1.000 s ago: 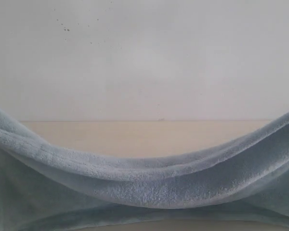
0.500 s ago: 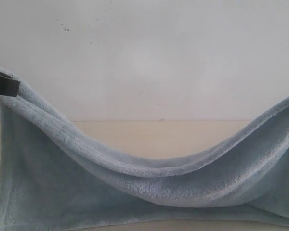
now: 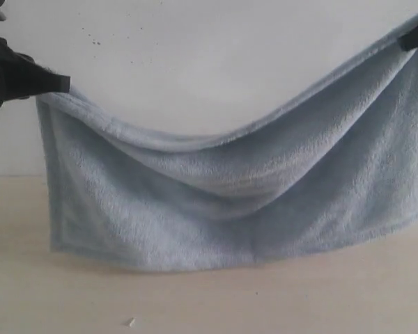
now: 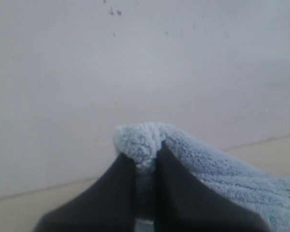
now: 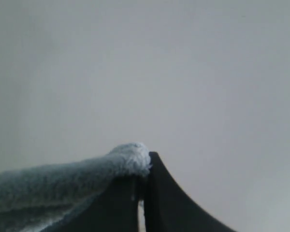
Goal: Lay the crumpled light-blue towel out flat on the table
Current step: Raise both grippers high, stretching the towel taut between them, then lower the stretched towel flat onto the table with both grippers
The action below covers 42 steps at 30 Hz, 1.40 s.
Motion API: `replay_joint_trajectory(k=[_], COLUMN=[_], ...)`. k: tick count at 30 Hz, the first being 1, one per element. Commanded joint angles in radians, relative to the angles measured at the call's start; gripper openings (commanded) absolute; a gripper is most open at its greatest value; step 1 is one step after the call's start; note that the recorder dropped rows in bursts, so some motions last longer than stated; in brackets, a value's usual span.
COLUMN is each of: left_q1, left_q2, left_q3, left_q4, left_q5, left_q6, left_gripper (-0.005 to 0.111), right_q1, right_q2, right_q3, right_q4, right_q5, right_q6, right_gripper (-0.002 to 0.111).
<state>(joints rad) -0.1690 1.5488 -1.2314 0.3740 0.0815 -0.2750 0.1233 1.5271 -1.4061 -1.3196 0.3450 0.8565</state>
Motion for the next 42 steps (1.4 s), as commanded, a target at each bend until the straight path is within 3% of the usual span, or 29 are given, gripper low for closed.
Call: replay_joint_trajectory(k=[1,4,9,17,20,28,30,33,34,36,38,42], left_q1=[0.008,0.006,0.006,0.006,0.006,0.006,0.006,0.006,0.006,0.006,0.006,0.006], left_q2=[0.017,0.013,0.033,-0.035,-0.046,-0.060,-0.064,-0.064,-0.064,-0.064,-0.064,-0.064], left_q3=[-0.114,-0.118,-0.108,0.115,0.143,0.145,0.145,0.145,0.145,0.145,0.145,0.145], left_q4=[0.000,0.000,0.000,-0.124,-0.140,-0.216,-0.271,-0.307,-0.307,-0.307,-0.307,-0.307], left_q5=[-0.023,0.041,0.313,0.436,0.488,0.639,0.679,0.738,0.785,0.833,0.882,0.989], left_q6=[-0.032,-0.039,0.010,0.165,0.172,0.250,0.298,0.332,0.332,0.332,0.321,0.306], left_gripper=[0.004,0.004,0.004,0.004,0.004,0.004,0.010,0.032,0.045,0.055,0.060,0.059], right_q1=[-0.036,-0.034,-0.034,-0.034,-0.034,-0.034,-0.034,-0.034,-0.034,-0.034,-0.034,-0.034], right_q2=[0.019,0.019,0.019,0.019,0.019,0.019,0.019,0.019,0.019,0.019,0.019,0.019], right_q3=[-0.093,-0.086,0.019,0.271,0.301,0.363,0.370,0.370,0.370,0.370,0.370,0.370], right_q4=[0.004,0.026,0.154,0.191,0.295,0.697,0.729,0.766,0.799,0.853,0.911,0.984], right_q5=[0.045,0.136,0.222,0.214,0.265,0.318,0.363,0.388,0.397,0.407,0.435,0.505], right_q6=[0.125,0.067,-0.075,-0.053,-0.080,-0.452,-0.457,-0.476,-0.504,-0.554,-0.614,-0.682], right_gripper=[0.000,0.000,0.000,0.000,0.000,0.000,0.000,0.000,0.000,0.000,0.000,0.000])
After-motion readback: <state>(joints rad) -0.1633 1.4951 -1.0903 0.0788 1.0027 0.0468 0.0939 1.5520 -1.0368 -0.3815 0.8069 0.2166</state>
